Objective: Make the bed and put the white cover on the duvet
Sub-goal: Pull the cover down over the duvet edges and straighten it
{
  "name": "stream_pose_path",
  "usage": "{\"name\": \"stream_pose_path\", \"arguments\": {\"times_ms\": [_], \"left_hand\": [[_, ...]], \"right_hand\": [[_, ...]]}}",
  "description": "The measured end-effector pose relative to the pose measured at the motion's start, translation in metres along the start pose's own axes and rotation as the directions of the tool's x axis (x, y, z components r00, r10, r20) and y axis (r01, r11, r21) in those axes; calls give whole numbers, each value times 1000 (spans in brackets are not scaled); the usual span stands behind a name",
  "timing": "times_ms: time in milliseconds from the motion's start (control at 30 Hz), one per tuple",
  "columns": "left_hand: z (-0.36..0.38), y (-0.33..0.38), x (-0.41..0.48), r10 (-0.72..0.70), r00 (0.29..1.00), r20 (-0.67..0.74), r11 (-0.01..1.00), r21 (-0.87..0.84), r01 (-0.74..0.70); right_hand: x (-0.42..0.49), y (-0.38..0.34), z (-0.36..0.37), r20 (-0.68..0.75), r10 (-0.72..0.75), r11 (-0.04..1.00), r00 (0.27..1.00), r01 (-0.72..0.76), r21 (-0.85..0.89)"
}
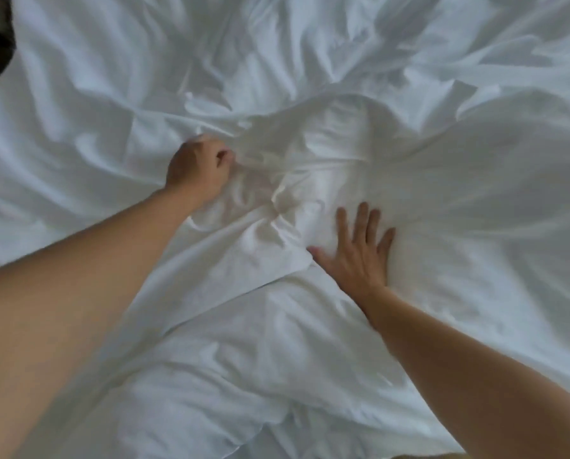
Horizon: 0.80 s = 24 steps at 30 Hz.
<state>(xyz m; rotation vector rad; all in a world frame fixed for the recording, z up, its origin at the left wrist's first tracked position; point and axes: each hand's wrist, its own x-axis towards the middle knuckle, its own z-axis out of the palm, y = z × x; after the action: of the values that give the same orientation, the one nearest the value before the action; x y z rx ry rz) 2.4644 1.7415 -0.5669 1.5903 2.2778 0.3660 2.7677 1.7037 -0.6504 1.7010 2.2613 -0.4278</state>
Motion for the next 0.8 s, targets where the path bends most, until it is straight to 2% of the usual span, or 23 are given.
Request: {"name": "stream_pose_path", "arguments": {"times_ms": [67, 133, 233, 300, 367, 400, 433, 467, 500, 533, 567, 600, 633, 667, 700, 733, 800], "left_hand": [[-3, 9, 27, 6, 998, -70, 999, 51, -2], [10, 24, 41, -64, 989, 131, 994, 91, 53], [52, 46, 30, -197, 868, 457, 952, 301, 58], [69, 57, 22, -250, 817, 519, 908, 419, 12], [54, 67, 45, -200, 784, 588, 899, 429, -92], [39, 70, 61, -140, 761, 633, 921, 366, -135], [21, 72, 78, -76, 766, 638, 949, 282, -141], [9, 69, 93, -22, 820, 571, 969, 215, -123], [4, 63, 106, -3, 899, 438, 974, 207, -97], [5, 54, 115, -6, 961, 275, 966, 251, -65], [10, 47, 116, -64, 984, 164, 939, 343, 3], [20, 40, 115, -139, 982, 131, 906, 417, 73], [33, 32, 113, -202, 971, 126, 885, 448, 126], [44, 27, 114, -250, 960, 128, 879, 446, 170], [51, 21, 117, -285, 949, 135, 885, 417, 206], [54, 18, 123, -289, 944, 157, 901, 379, 213], [50, 11, 133, -225, 944, 241, 931, 338, 136]], "right_hand": [[-21, 9, 21, 52, -13, 999, 999, 15, -42], [-26, 14, 26, 82, -10, 999, 997, 13, -39], [-20, 6, 11, 101, 3, 999, 995, 1, -41], [-7, -1, -16, 137, 39, 999, 990, -36, -22], [20, -7, -59, 163, -41, 988, 986, 16, 155], [34, -12, -83, 53, -130, 945, 990, 108, 308], [51, -17, -105, -169, -174, 873, 970, 232, 429], [72, -23, -129, -435, -125, 812, 892, 344, 472], [96, -28, -151, -616, -58, 794, 785, 410, 448], [128, -32, -166, -681, -31, 824, 732, 404, 397], [159, -35, -178, -611, -50, 882, 790, 322, 344], [192, -38, -178, -403, -43, 954, 914, 158, 255], [219, -38, -168, -171, -1, 991, 985, 23, 129], [239, -38, -150, 10, 47, 998, 999, -47, 35], [250, -39, -128, 107, 80, 997, 991, -77, -28], [255, -40, -110, 142, 84, 994, 986, -74, -75], [261, -41, -92, 125, -28, 995, 992, 39, -88]]}}
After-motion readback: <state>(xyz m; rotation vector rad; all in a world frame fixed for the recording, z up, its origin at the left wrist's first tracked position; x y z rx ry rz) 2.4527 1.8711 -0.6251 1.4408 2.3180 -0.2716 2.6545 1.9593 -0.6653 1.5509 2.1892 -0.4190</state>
